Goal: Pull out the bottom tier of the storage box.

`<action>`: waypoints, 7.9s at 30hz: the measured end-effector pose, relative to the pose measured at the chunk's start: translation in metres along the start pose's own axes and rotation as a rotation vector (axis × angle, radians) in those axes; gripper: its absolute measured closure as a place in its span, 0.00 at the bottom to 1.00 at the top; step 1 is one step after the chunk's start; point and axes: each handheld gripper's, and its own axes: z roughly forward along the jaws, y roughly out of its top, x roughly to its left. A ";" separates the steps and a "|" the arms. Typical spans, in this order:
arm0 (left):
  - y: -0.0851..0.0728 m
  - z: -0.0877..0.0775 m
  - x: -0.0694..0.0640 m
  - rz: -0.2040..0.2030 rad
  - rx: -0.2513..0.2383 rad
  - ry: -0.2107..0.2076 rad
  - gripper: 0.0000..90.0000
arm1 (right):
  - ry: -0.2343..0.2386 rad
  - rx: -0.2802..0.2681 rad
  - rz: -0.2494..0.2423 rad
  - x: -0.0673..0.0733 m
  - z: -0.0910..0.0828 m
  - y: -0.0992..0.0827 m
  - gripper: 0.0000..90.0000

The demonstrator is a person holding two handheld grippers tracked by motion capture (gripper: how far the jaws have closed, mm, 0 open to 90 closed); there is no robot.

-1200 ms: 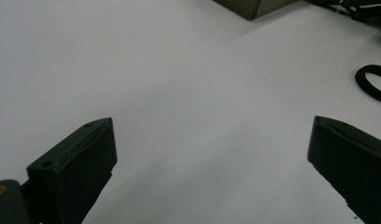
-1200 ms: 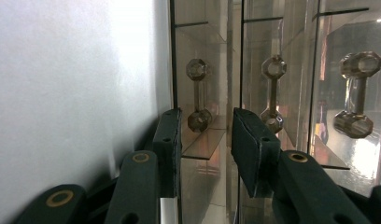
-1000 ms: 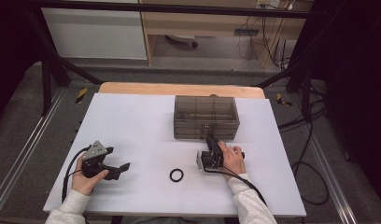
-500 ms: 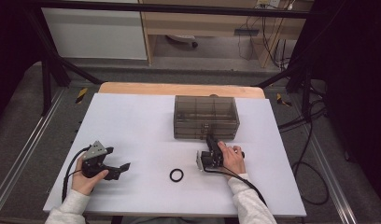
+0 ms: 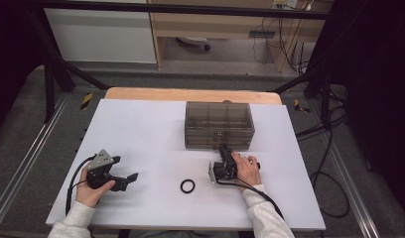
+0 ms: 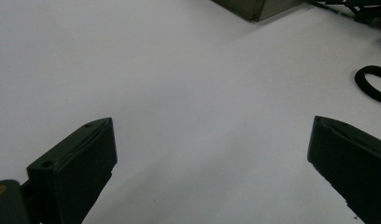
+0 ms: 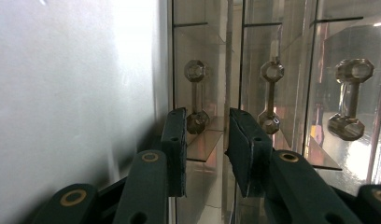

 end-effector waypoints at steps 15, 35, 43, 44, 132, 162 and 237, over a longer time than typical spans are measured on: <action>0.000 0.000 0.000 -0.002 -0.002 0.000 0.01 | 0.009 -0.001 -0.007 -0.001 -0.006 0.001 0.77; 0.000 0.000 -0.001 0.001 -0.002 0.000 0.01 | 0.016 -0.003 -0.003 0.000 -0.017 0.001 0.77; 0.000 0.000 0.000 0.000 -0.003 0.000 0.01 | 0.022 -0.007 -0.008 0.000 -0.021 0.001 0.77; 0.000 0.000 -0.001 0.000 -0.003 0.000 0.01 | 0.023 -0.008 -0.009 0.000 -0.021 0.001 0.77; 0.001 -0.001 -0.001 0.001 -0.005 -0.005 0.01 | 0.064 -0.028 -0.015 0.007 -0.054 0.007 0.76; 0.001 0.000 -0.002 0.004 -0.002 -0.005 0.01 | 0.115 -0.055 0.139 0.000 -0.056 -0.001 0.61; -0.001 0.001 -0.002 -0.002 0.003 -0.011 0.01 | 0.587 -0.099 1.121 -0.054 -0.067 -0.015 0.03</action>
